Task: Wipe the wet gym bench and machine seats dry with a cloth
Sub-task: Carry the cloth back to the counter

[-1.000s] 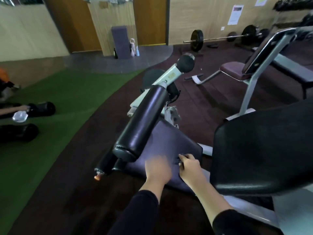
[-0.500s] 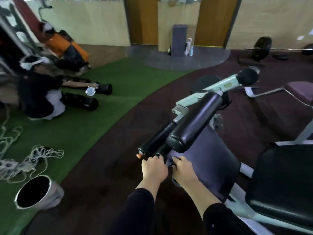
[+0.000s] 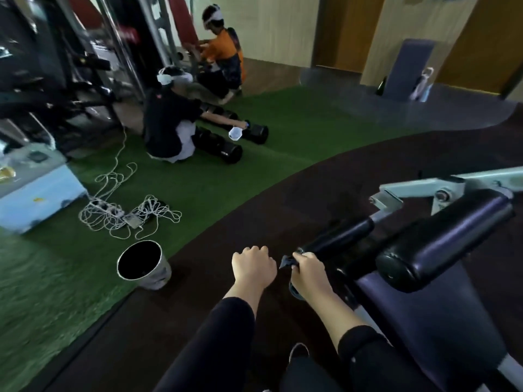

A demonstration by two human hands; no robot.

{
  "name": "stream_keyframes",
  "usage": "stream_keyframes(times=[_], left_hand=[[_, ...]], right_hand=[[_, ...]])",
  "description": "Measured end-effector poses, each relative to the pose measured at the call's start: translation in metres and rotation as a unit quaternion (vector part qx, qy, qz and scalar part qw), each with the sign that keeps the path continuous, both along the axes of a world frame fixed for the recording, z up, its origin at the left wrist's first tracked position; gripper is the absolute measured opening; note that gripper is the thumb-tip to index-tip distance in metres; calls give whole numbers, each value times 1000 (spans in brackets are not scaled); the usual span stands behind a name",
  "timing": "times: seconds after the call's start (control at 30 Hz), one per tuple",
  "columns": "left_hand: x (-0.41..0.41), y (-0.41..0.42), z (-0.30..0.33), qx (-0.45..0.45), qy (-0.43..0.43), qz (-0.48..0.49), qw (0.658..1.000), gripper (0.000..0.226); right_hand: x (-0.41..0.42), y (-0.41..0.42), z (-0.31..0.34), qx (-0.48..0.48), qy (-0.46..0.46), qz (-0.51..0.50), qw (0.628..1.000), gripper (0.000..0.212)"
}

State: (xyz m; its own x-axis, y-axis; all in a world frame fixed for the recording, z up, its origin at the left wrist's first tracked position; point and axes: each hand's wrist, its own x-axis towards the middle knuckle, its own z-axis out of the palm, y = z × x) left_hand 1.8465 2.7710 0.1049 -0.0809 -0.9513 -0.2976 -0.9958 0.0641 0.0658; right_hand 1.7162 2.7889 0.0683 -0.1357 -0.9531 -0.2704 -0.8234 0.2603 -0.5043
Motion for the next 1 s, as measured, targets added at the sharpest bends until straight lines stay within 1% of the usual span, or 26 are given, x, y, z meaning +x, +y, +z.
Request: stream_keyframes(times=[0.2,0.3,0.5,0.67,0.77,0.83,1.0], left_hand=[[16,-72,-1,9,2,16,1000,42],[21,-127,-5,9,-5,20,1000,42],[18,-240,-4,24,-19,-2,1000,44],[2,-311,-5,34,-1,-8,999,44],[-7,-351,-11,45,12,-25,999,43],[-10,-383,-15,47,15,-41,998,43],[-15,-479,-27,61,2,-108,992,42]], right_hand=[[17,-78,-11,-5,-1,40,999,42],[21,-136,-17,-5,-17,33,999,42],[18,-251,-16,-21,-27,29,999,42],[10,-317,-15,-28,-26,24,999,43],[5,-350,-19,-25,-7,22,999,41],[2,-377,-25,-21,-2,10,1000,39],[-3,-455,-42,-1,-23,-64,998,42]])
